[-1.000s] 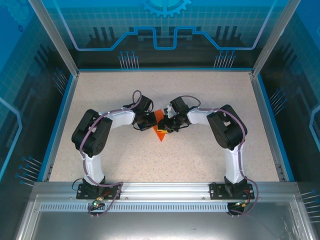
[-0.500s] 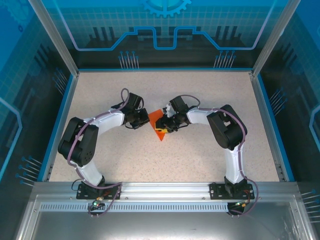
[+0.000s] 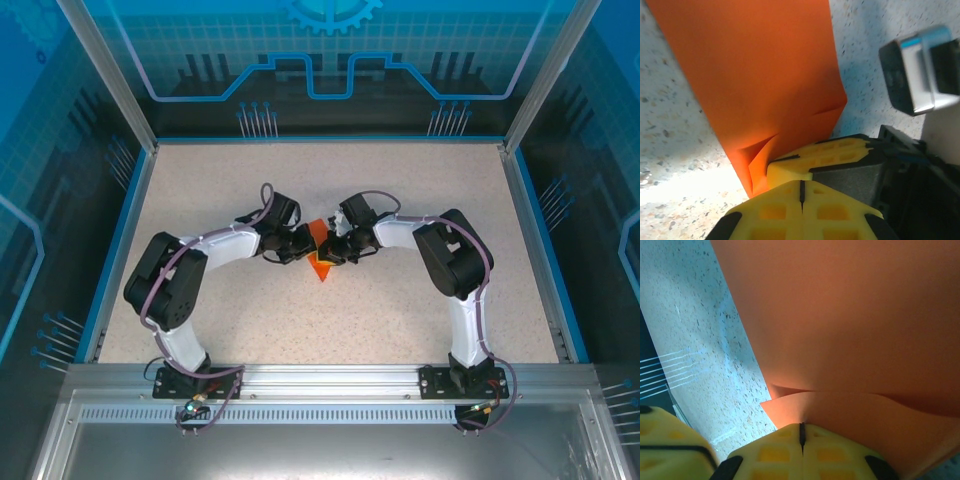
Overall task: Fold a paper plane with a square sheet of paper (pick it up from the middle)
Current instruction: Third fold the triangle at the center of the table.
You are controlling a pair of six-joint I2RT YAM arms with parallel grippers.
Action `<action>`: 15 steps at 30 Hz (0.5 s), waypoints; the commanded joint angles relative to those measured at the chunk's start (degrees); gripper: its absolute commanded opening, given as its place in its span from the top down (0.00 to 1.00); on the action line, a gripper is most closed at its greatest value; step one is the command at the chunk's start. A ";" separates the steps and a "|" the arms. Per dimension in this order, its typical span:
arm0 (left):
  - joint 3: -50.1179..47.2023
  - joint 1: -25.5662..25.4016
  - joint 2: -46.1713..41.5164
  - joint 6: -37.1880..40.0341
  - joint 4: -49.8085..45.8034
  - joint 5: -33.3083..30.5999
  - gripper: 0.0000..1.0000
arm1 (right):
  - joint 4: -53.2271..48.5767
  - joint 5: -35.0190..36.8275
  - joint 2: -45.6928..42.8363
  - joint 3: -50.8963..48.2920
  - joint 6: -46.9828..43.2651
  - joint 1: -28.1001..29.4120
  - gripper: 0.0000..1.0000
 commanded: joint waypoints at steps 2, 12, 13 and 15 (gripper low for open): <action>-0.71 -0.34 1.85 -0.46 -1.09 -0.84 1.00 | -3.43 2.02 2.17 -0.63 -0.32 0.60 1.00; -0.42 -0.51 3.35 -1.66 -2.11 -5.92 1.00 | -3.42 1.93 2.14 -0.58 -0.02 0.63 1.00; -0.76 -0.54 3.15 -1.92 -1.89 -6.44 1.00 | -3.33 1.85 2.09 -0.45 0.02 0.66 1.00; -1.31 -0.51 2.69 -2.37 -1.56 -7.04 1.00 | -3.33 1.84 2.14 -0.30 0.11 0.65 1.00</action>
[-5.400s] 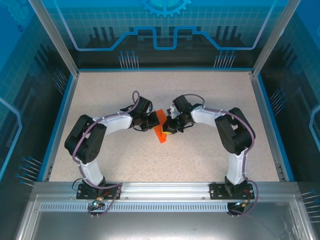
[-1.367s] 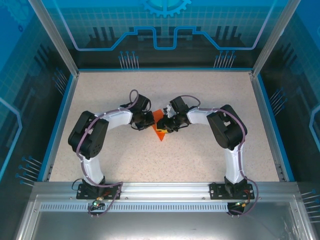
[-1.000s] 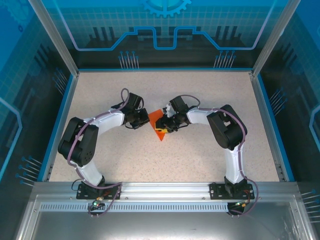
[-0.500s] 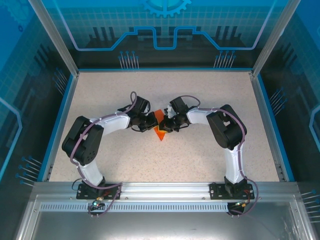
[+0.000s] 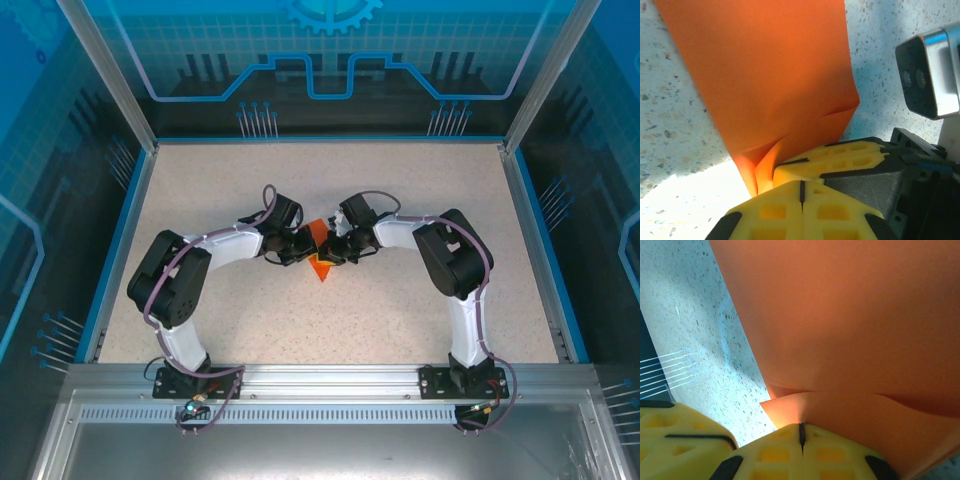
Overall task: Fold a paper plane with a square sheet of paper (pick it up from the middle)
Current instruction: Third fold the triangle at the center of the table.
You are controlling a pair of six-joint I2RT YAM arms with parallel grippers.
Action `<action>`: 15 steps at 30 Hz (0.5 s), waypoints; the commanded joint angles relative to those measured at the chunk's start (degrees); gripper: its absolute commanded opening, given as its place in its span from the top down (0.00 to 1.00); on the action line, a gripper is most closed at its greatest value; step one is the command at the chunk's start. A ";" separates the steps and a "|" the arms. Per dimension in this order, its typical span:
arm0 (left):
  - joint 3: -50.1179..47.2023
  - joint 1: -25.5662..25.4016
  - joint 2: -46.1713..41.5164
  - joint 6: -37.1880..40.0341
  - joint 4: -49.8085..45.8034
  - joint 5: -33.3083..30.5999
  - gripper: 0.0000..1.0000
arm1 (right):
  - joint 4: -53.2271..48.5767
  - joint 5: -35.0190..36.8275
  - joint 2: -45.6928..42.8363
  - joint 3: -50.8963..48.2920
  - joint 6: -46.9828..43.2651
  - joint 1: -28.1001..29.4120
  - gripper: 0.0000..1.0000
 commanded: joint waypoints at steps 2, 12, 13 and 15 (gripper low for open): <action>-1.90 -0.15 1.00 -1.71 -0.66 -4.91 1.00 | -3.33 1.91 2.11 -0.14 0.11 0.66 1.00; -1.73 -0.16 0.91 -1.19 2.36 -1.42 1.00 | -3.18 1.69 2.33 -0.29 0.11 0.66 1.00; -1.47 -0.19 1.33 -1.31 2.24 -1.39 1.00 | -3.31 1.69 2.33 -0.29 0.11 0.65 1.00; -1.07 -0.17 2.13 -1.19 1.91 -1.13 1.00 | -3.31 1.69 2.30 -0.29 0.11 0.64 1.00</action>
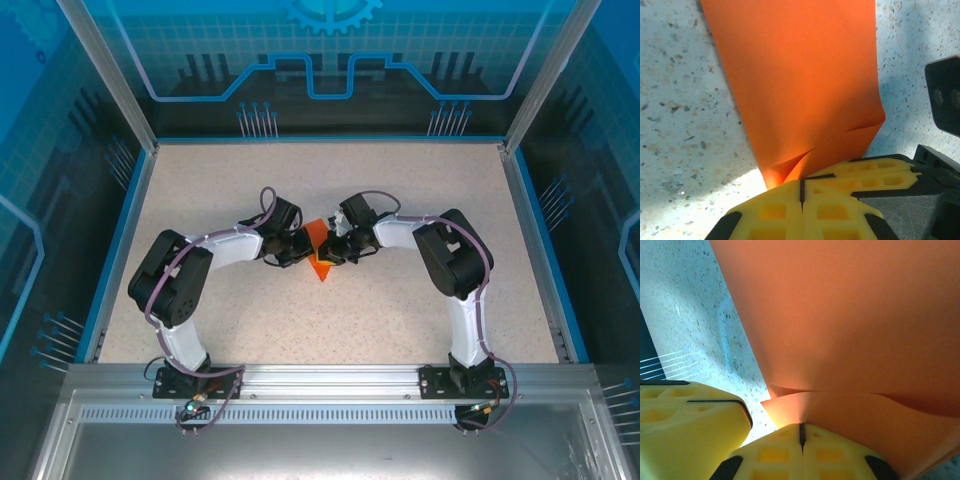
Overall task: Fold a paper plane with a square sheet of paper (pick it up from the middle)
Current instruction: Third fold the triangle at the center of the table.
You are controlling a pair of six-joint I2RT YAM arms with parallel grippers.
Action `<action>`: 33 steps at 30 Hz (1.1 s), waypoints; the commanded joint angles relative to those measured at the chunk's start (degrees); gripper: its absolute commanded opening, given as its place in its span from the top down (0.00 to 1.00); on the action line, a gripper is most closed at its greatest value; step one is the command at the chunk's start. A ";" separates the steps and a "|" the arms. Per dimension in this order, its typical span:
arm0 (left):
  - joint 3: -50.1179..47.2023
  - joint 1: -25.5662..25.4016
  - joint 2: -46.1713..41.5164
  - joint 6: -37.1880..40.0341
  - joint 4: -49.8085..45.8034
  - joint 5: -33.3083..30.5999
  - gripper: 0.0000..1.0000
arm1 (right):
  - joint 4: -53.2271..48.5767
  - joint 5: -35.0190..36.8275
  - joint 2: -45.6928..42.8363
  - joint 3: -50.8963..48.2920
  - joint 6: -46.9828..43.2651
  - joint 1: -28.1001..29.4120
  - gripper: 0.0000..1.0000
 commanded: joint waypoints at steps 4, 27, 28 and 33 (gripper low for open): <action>0.92 -0.19 2.99 -0.70 -0.39 1.00 1.00 | -3.16 1.53 2.20 -0.41 0.24 0.68 1.00; 1.10 -0.46 4.73 1.47 -5.97 -2.09 1.00 | -0.60 -0.43 -5.25 -1.15 -5.63 -3.56 1.00; 1.27 -0.50 4.73 1.53 -5.91 -2.11 1.00 | -1.45 0.49 -5.52 -1.31 -6.05 -4.18 1.00; 2.15 -0.70 4.97 2.00 -6.26 -1.80 1.00 | -4.79 6.12 -7.82 -2.73 -8.34 -6.06 0.90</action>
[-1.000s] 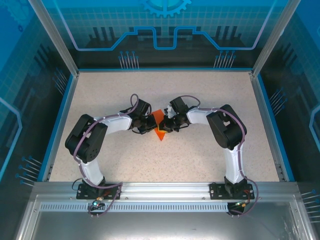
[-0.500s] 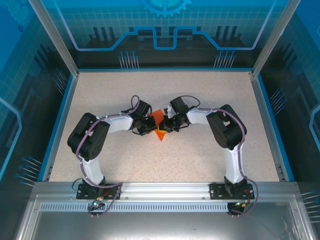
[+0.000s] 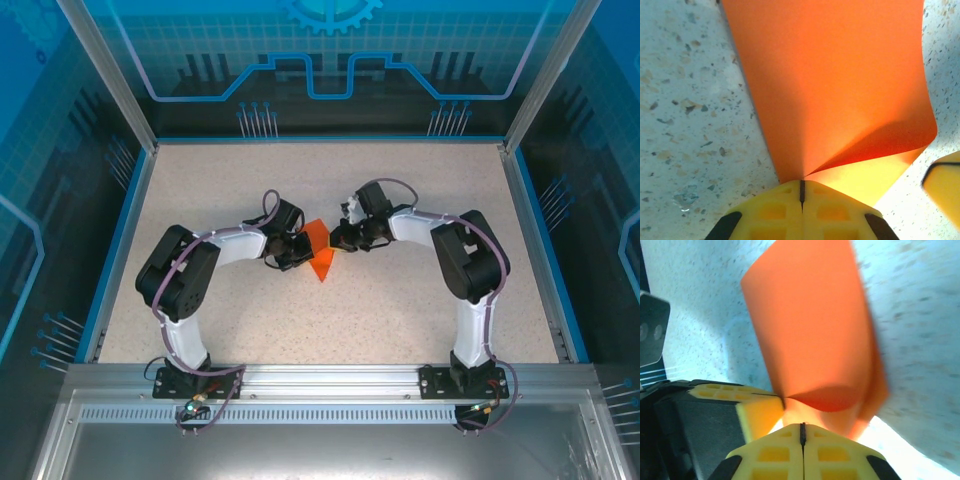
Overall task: Fold a paper plane with a square sheet of paper (pick it up from the middle)
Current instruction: Third fold the triangle at the center of the table.
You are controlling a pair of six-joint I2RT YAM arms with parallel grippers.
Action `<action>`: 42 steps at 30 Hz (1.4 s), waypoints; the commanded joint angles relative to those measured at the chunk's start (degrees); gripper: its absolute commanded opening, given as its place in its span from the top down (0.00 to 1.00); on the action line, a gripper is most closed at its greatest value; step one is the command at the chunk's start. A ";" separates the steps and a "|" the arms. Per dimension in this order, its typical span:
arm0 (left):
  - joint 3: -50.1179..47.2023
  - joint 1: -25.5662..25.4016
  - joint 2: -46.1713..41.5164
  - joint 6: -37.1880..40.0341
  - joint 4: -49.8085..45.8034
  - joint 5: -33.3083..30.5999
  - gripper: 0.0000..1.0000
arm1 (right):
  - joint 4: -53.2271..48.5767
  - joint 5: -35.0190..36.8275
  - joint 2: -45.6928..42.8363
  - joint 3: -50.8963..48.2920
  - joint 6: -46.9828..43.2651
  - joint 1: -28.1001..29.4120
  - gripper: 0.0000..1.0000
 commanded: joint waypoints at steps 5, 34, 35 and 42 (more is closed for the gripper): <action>1.20 -0.54 1.95 1.69 -3.91 -1.36 1.00 | -6.10 6.11 -2.06 -0.76 -4.81 -0.78 0.80; 2.04 -0.67 1.69 2.18 -4.64 -1.22 1.00 | -9.80 3.05 4.15 5.07 -9.03 1.99 0.76; 2.05 -0.65 1.61 2.24 -4.67 -1.23 1.00 | -9.93 3.42 4.02 5.04 -8.99 1.98 0.76; 2.08 -0.70 1.64 2.25 -4.64 -1.36 1.00 | -9.17 2.63 3.64 4.35 -8.76 2.35 0.73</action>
